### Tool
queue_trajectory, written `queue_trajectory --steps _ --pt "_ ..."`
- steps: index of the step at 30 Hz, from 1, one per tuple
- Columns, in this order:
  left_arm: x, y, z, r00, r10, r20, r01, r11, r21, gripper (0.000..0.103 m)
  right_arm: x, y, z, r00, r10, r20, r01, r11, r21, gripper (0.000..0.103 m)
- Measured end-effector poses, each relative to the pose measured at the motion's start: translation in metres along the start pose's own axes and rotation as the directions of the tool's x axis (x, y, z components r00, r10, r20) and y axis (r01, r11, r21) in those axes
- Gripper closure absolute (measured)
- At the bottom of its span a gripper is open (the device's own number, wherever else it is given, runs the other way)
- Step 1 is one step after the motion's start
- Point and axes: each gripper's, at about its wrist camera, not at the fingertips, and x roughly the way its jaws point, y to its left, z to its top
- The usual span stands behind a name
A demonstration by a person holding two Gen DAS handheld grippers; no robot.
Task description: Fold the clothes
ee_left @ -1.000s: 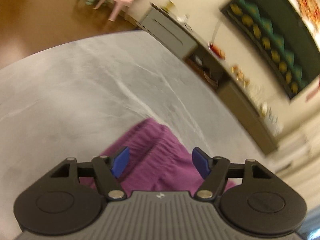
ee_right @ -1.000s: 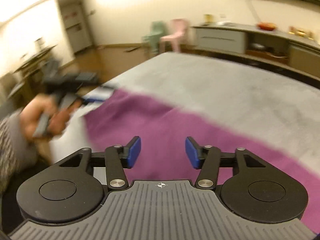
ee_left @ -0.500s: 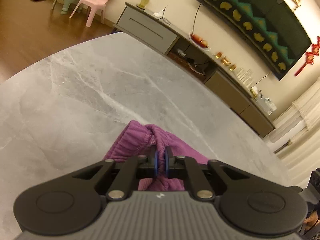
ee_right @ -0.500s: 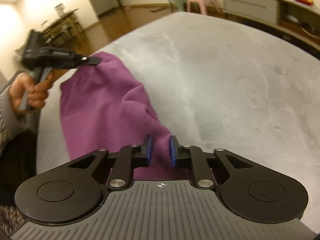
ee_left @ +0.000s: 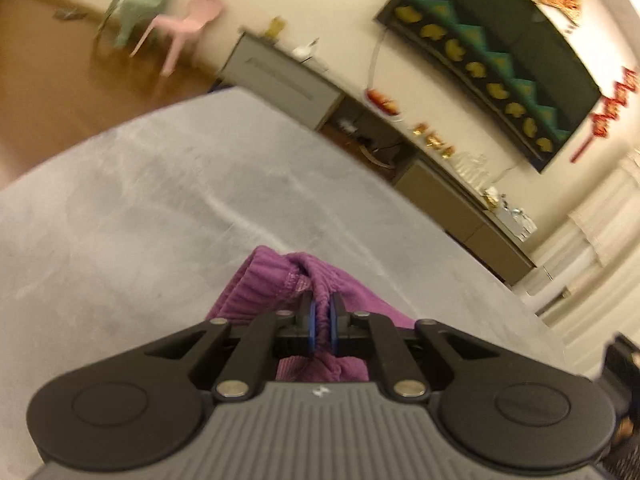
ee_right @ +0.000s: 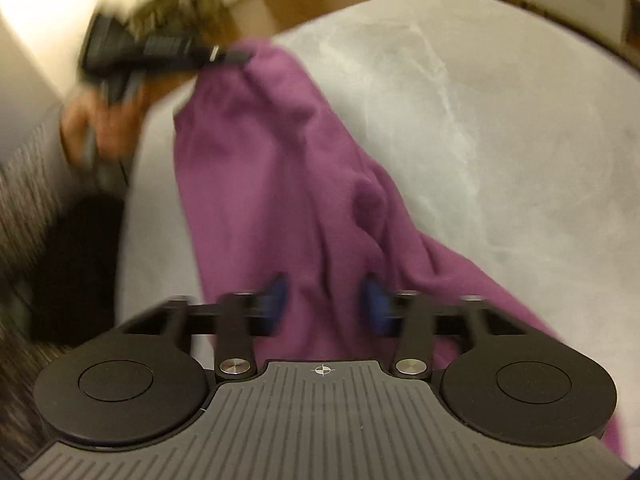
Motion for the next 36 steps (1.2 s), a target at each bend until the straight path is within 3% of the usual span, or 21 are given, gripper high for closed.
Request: queue_trajectory --steps 3,6,11,13,14,15,16,17,19,24,25,27,29,33,34,36 --pt "0.001 -0.005 -0.001 1.0 -0.005 -0.001 0.005 0.999 0.041 0.097 0.008 -0.035 0.013 0.992 0.113 0.062 -0.124 0.962 0.242 0.048" --pt "0.004 -0.005 -0.001 1.0 0.025 -0.007 -0.025 0.998 0.054 0.097 0.024 -0.068 0.024 0.978 0.181 0.104 -0.209 0.877 0.432 0.048" --pt "0.012 -0.005 -0.004 0.999 0.024 -0.041 -0.02 0.996 0.086 0.097 0.054 -0.093 0.035 0.954 0.268 0.136 -0.294 0.739 0.606 0.048" --pt "0.015 -0.006 -0.005 0.998 0.016 -0.053 -0.011 0.995 0.098 0.097 0.064 -0.097 0.043 0.954 0.249 0.168 -0.298 0.713 0.635 0.054" --pt "0.015 -0.006 -0.005 0.998 0.025 -0.052 -0.019 0.995 0.102 0.097 0.062 -0.096 0.047 0.961 0.201 0.192 -0.278 0.721 0.634 0.066" --pt "0.014 -0.002 -0.004 0.998 0.05 -0.044 -0.046 0.995 0.086 0.097 0.059 -0.095 0.05 0.964 0.152 0.218 -0.258 0.73 0.633 0.101" --pt "0.014 0.008 -0.003 0.996 0.083 -0.041 -0.081 0.996 0.042 0.097 0.048 -0.093 0.05 0.958 0.087 0.274 -0.244 0.751 0.614 0.103" --pt "0.014 0.02 -0.002 0.992 0.117 -0.042 -0.118 0.993 -0.007 0.097 0.039 -0.09 0.049 0.941 0.042 0.337 -0.246 0.767 0.592 0.103" --pt "0.016 0.034 0.0 0.989 0.137 -0.061 -0.141 0.988 -0.064 0.097 0.018 -0.078 0.05 0.913 -0.096 0.396 -0.139 0.84 0.525 0.103" --pt "0.017 0.037 0.001 0.984 0.166 -0.068 -0.172 0.982 -0.084 0.096 0.024 -0.064 0.052 0.965 -0.118 0.235 0.003 0.899 0.438 0.101" --pt "0.015 0.037 0.002 0.984 0.168 -0.062 -0.173 0.981 -0.089 0.093 0.024 -0.058 0.052 0.963 -0.187 0.192 0.1 0.915 0.391 0.097" --pt "0.011 0.038 0.003 0.98 0.192 -0.046 -0.196 0.974 -0.11 0.089 0.027 -0.048 0.051 0.939 -0.322 0.121 0.275 0.915 0.296 0.095" --pt "0.006 0.04 0.006 0.973 0.229 -0.021 -0.229 0.964 -0.137 0.074 0.033 -0.043 0.047 0.923 -0.381 0.054 0.365 0.911 0.194 0.095" --pt "-0.012 0.036 0.005 0.967 0.249 0.057 -0.237 0.957 -0.165 0.068 0.024 -0.025 0.044 0.965 -0.261 0.03 0.258 0.963 0.08 0.096" --pt "-0.015 0.023 0.002 0.977 0.203 0.073 -0.191 0.972 -0.138 0.067 0.018 -0.019 0.042 0.97 -0.243 0.031 0.241 0.969 0.043 0.096" --pt "-0.012 -0.014 -0.012 0.998 0.037 0.048 -0.036 0.999 -0.031 0.063 0.022 -0.008 0.041 0.969 -0.247 -0.004 0.247 0.968 -0.036 0.096"
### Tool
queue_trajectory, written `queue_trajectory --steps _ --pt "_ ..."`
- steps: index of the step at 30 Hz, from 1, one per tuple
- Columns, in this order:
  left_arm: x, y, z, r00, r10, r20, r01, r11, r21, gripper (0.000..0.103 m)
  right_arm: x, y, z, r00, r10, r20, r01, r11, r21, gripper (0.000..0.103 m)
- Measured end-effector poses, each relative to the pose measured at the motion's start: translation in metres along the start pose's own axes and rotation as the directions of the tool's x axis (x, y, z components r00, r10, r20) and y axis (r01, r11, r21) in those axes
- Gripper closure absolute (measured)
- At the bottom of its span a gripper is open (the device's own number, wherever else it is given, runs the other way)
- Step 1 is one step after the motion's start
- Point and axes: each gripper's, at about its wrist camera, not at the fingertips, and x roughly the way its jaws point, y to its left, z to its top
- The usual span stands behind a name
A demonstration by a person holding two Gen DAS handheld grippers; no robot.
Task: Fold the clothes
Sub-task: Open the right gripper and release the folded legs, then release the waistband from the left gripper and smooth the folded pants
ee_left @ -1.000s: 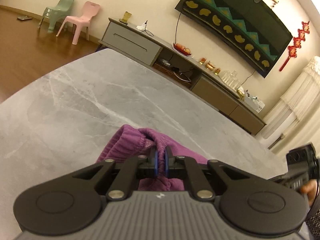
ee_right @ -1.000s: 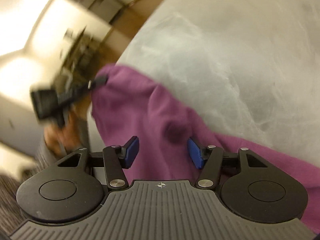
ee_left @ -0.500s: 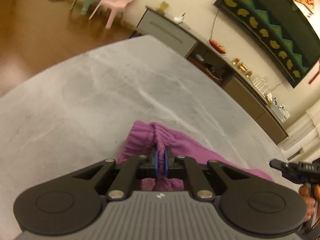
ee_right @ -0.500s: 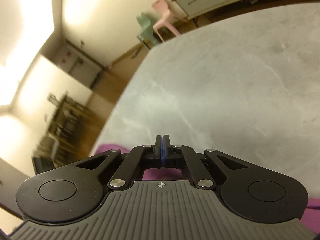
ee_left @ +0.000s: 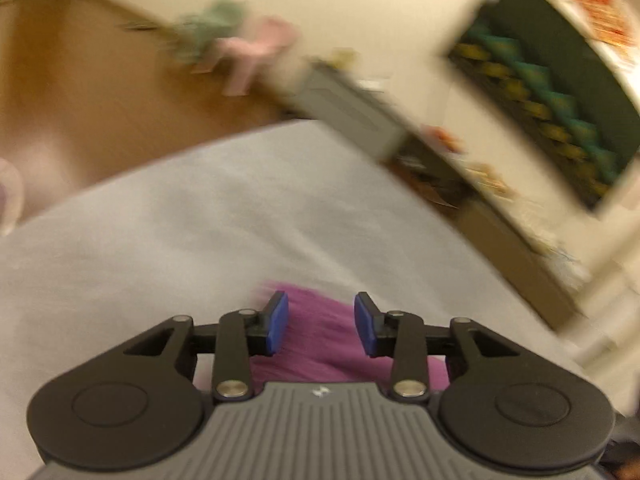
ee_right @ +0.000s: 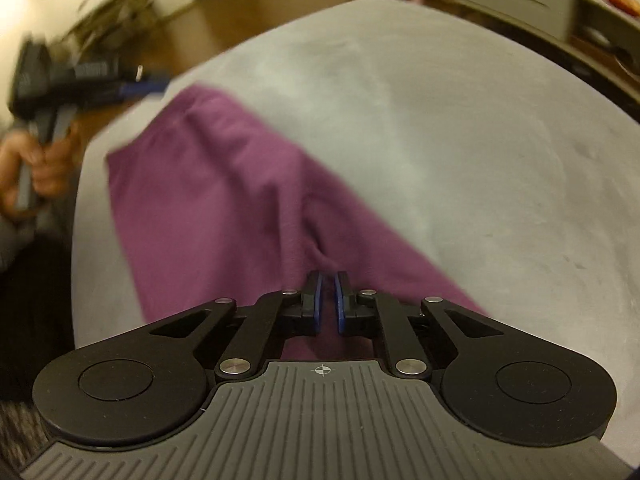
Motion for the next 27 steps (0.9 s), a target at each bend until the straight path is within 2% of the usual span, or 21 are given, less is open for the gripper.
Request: queue_trajectory --steps 1,2,3,5,7,8,9,10,14,15,16,17,18,19,20,21,22,23,24,26,27 --pt "0.003 -0.023 -0.012 0.994 -0.096 -0.045 0.098 0.993 0.06 0.057 0.004 0.003 -0.001 1.0 -0.009 -0.009 0.009 1.0 -0.028 0.096" --pt "0.01 -0.048 -0.029 0.981 -0.157 -0.116 0.171 0.977 0.128 0.056 0.008 0.007 -0.001 1.0 -0.022 -0.019 0.021 0.998 -0.058 0.096" --pt "0.017 -0.073 -0.048 0.96 -0.202 -0.195 0.239 0.952 0.192 0.056 0.012 0.008 0.0 0.999 -0.032 -0.022 0.03 0.996 -0.079 0.095" --pt "0.034 -0.115 -0.092 0.926 -0.162 -0.34 0.284 0.894 0.346 0.061 0.014 0.007 0.004 0.999 -0.031 -0.019 0.029 0.995 -0.094 0.094" --pt "0.048 -0.135 -0.121 0.909 -0.064 -0.412 0.274 0.837 0.474 0.066 0.014 0.002 0.009 1.0 -0.008 -0.001 0.008 0.996 -0.088 0.094" --pt "0.052 -0.138 -0.128 0.908 -0.042 -0.418 0.271 0.818 0.508 0.066 0.015 0.0 0.011 1.0 0.003 0.007 -0.002 0.996 -0.086 0.093" --pt "0.052 -0.136 -0.128 0.906 -0.044 -0.421 0.274 0.818 0.505 0.066 0.018 0.001 0.016 1.0 0.015 0.002 -0.015 0.996 -0.092 0.089" --pt "0.053 -0.135 -0.127 0.904 -0.051 -0.425 0.279 0.823 0.495 0.066 0.022 0.002 0.021 1.0 0.027 -0.004 -0.027 0.995 -0.098 0.08" --pt "0.053 -0.13 -0.126 0.901 -0.062 -0.43 0.288 0.827 0.483 0.067 0.037 0.006 0.04 0.997 0.073 -0.025 -0.076 0.99 -0.122 0.08" --pt "0.052 -0.131 -0.127 0.902 -0.058 -0.427 0.287 0.821 0.494 0.067 0.038 0.01 0.041 0.999 0.045 -0.015 -0.046 0.989 -0.139 0.079" --pt "0.051 -0.132 -0.128 0.903 -0.056 -0.426 0.287 0.817 0.5 0.067 0.04 0.014 0.043 1.0 0.014 -0.005 -0.015 0.987 -0.158 0.07" --pt "0.051 -0.133 -0.129 0.903 -0.055 -0.426 0.287 0.815 0.504 0.066 0.045 0.02 0.043 0.999 -0.052 0.013 0.054 0.978 -0.2 0.061" --pt "0.05 -0.134 -0.13 0.903 -0.053 -0.425 0.287 0.812 0.509 0.066 0.05 0.027 0.043 0.993 -0.116 0.035 0.121 0.963 -0.241 0.048" --pt "0.05 -0.134 -0.13 0.903 -0.053 -0.425 0.288 0.81 0.51 0.066 0.052 0.034 0.041 0.985 -0.158 0.066 0.171 0.938 -0.302 0.047" --pt "0.049 -0.133 -0.13 0.903 -0.053 -0.426 0.289 0.809 0.511 0.066 0.054 0.041 0.039 0.976 -0.195 0.099 0.218 0.908 -0.357 0.048" --pt "0.049 -0.133 -0.131 0.903 -0.054 -0.426 0.29 0.808 0.513 0.066 0.055 0.041 0.039 0.976 -0.194 0.093 0.215 0.907 -0.361 0.055" --pt "0.048 -0.133 -0.131 0.904 -0.051 -0.424 0.289 0.804 0.519 0.066 0.056 0.041 0.04 0.977 -0.194 0.088 0.213 0.906 -0.365 0.082" --pt "0.048 -0.133 -0.132 0.905 -0.047 -0.422 0.287 0.8 0.527 0.066 0.057 0.041 0.041 0.977 -0.196 0.085 0.214 0.904 -0.37 0.097" --pt "0.047 -0.134 -0.133 0.907 -0.044 -0.42 0.285 0.796 0.534 0.066 0.055 0.037 0.044 0.952 -0.277 0.128 0.305 0.871 -0.385 0.103" --pt "0.045 -0.134 -0.134 0.908 -0.038 -0.417 0.283 0.791 0.543 0.066 0.051 0.028 0.051 0.88 -0.423 0.217 0.475 0.784 -0.399 0.103" --pt "0.046 -0.134 -0.134 0.908 -0.039 -0.418 0.283 0.792 0.542 0.066 0.041 0.015 0.057 0.882 -0.417 0.221 0.47 0.814 -0.341 0.103"
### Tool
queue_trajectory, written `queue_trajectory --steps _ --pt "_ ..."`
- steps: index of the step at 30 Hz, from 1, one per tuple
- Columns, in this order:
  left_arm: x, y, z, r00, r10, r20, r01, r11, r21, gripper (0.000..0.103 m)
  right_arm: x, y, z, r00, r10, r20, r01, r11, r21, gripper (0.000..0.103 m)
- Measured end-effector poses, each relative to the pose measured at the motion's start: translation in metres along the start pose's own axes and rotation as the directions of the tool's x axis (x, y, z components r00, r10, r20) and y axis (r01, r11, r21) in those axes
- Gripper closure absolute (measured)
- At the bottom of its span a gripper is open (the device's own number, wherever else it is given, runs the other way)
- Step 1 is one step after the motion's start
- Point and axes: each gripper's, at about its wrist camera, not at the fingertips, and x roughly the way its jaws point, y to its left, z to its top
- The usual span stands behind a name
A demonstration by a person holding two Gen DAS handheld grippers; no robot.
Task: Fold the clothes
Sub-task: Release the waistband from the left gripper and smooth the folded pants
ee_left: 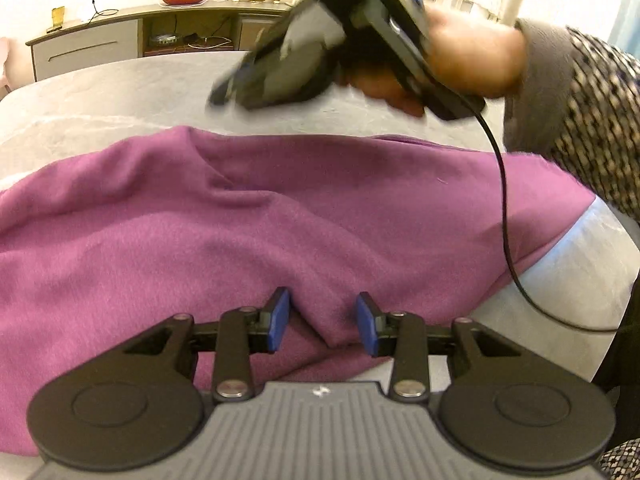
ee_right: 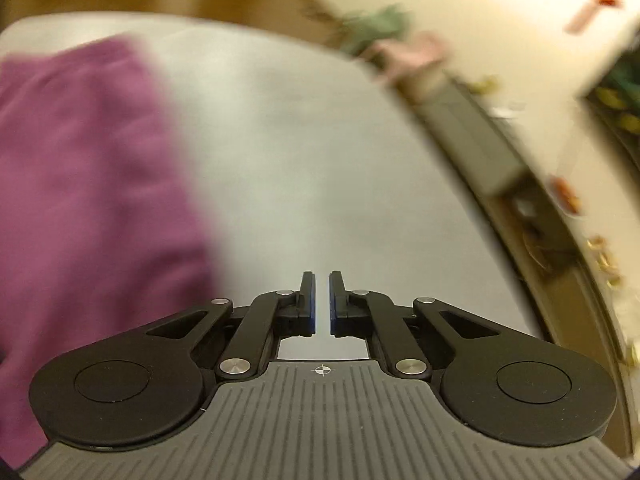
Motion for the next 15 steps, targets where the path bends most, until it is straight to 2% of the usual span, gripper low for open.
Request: queue_trajectory --steps 1,2,3,5,6,8,9,13,15 --pt "0.0 0.001 0.001 1.0 -0.003 0.0 0.003 1.0 -0.005 0.066 -0.002 -0.017 0.001 1.0 0.006 0.006 -0.006 0.998 0.064 0.103" --pt "-0.002 0.0 0.001 1.0 -0.01 0.006 0.01 1.0 -0.003 0.067 -0.003 -0.025 0.0 0.998 0.056 0.001 -0.055 0.994 0.095 0.101" --pt "-0.004 -0.003 0.001 1.0 -0.018 0.012 0.018 1.0 0.002 0.067 -0.005 -0.029 -0.002 0.991 0.136 -0.009 -0.134 0.985 0.113 0.095" --pt "-0.009 -0.008 0.001 0.999 -0.038 0.037 0.037 0.999 0.029 0.066 -0.013 -0.026 -0.009 0.964 0.264 -0.022 -0.261 0.959 0.11 0.073" --pt "-0.013 -0.012 0.0 0.997 -0.048 0.053 0.044 0.997 0.062 0.065 -0.017 -0.021 -0.014 0.963 0.267 -0.03 -0.263 0.96 0.092 0.055" --pt "-0.019 -0.016 -0.003 0.996 -0.068 0.055 0.061 0.99 0.126 0.053 -0.027 -0.014 -0.028 0.967 0.251 -0.048 -0.248 0.967 0.064 0.053" --pt "-0.02 -0.018 -0.005 0.997 -0.064 0.051 0.056 0.986 0.155 0.052 -0.03 -0.013 -0.032 0.965 0.257 -0.054 -0.253 0.964 0.077 0.053" --pt "-0.016 -0.028 -0.01 0.999 -0.024 0.031 0.016 0.97 0.244 0.05 -0.047 -0.028 -0.059 0.951 0.307 -0.021 -0.298 0.936 0.187 0.053" --pt "-0.01 -0.031 -0.011 1.0 0.005 0.021 -0.01 0.96 0.281 0.053 -0.048 -0.028 -0.064 0.957 0.289 -0.023 -0.28 0.943 0.18 0.053"
